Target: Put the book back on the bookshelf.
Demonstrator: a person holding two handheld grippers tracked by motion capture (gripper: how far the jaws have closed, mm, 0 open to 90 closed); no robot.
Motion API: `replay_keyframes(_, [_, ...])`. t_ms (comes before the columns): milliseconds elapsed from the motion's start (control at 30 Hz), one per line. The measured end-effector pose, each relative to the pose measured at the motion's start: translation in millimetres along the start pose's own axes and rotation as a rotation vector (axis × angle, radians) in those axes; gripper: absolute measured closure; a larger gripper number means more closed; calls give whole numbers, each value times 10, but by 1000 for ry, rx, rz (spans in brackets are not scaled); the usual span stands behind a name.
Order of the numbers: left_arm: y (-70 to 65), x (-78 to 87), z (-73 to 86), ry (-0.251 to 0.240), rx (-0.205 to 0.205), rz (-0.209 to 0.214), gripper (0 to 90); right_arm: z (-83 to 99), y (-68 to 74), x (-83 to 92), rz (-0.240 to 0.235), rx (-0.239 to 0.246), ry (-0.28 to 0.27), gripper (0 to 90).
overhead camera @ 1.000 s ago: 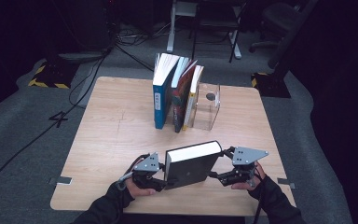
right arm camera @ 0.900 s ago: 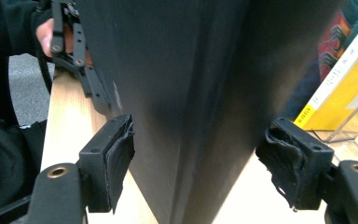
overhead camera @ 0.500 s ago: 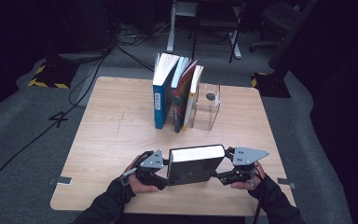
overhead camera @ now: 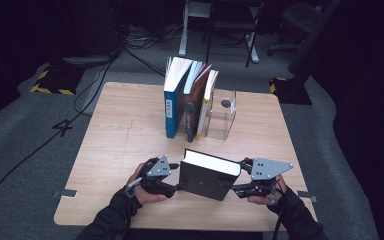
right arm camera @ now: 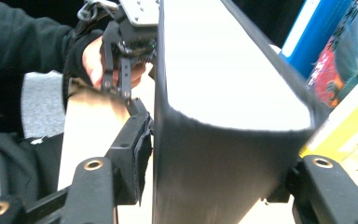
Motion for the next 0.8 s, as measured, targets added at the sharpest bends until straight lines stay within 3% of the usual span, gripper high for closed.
replay_keyframes(200, [70,-73,-31,-23,28,-44,264,-102,6,-26,45,-36,37,469])
replay_keyframes(500, [98,-103,-39,-26,50,-42,259,-118,-14,-113,65,-91,114,464])
replay_keyframes(633, [99,-19,31,12,51,-58,269,-118,-4,-166,56,-106,112,450])
replay_keyframes(700, [123,49,98,49,54,-92,264,-116,-14,-166,70,-120,101,455])
replay_keyframes(800, [162,196,285,100,71,-123,252,-114,-26,-156,83,-135,95,483])
Point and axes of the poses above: each handheld gripper's, and its own axes: x roughly backward along the jaws, z roughly out of its underside, y roughly to its left, the point moved 7 cm from there along -x, roughly forward along the jaws
